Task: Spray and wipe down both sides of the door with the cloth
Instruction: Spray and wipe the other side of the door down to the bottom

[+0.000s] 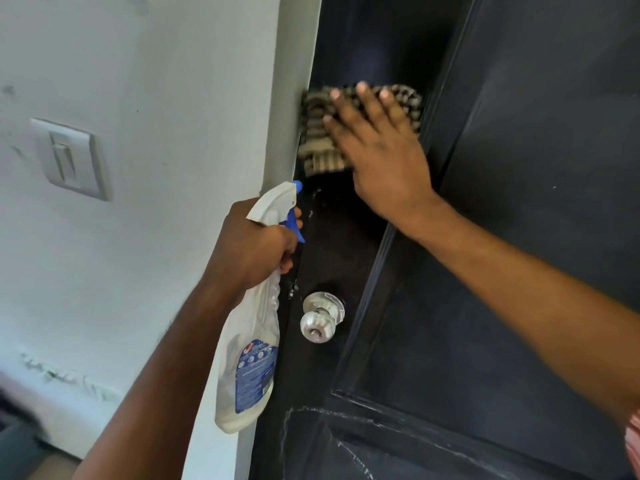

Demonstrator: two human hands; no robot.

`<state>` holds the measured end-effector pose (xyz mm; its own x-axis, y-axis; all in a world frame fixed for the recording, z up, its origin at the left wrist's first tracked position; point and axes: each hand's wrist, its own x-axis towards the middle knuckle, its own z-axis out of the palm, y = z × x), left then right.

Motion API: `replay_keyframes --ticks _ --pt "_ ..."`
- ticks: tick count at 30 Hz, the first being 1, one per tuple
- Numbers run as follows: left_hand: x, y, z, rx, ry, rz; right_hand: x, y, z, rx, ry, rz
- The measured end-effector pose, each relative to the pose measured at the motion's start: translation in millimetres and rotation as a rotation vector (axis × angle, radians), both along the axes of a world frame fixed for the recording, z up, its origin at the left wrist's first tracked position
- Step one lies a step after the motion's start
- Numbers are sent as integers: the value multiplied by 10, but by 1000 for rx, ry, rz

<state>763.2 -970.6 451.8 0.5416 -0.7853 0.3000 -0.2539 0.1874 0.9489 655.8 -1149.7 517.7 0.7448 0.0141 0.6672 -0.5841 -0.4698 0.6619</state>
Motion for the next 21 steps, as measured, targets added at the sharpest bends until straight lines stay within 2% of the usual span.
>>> replay_keyframes --ticks 3,6,10,13,18,21 --pt "-25 -27 -41 0 -17 23 13 -15 -548 16 250 78" --pt "-29 -18 -103 6 -36 26 -55 40 -1005 61 474 58" --pt "24 43 -172 18 -33 42 -205 58 -1044 32 616 20" --pt "78 90 -232 22 -41 48 -238 9 -746 31 496 81" --pt "114 75 -400 72 -62 38 -269 -18 114 36 12 -17" --pt "56 60 -462 71 -15 14 -277 -9 69 66 -91 17"
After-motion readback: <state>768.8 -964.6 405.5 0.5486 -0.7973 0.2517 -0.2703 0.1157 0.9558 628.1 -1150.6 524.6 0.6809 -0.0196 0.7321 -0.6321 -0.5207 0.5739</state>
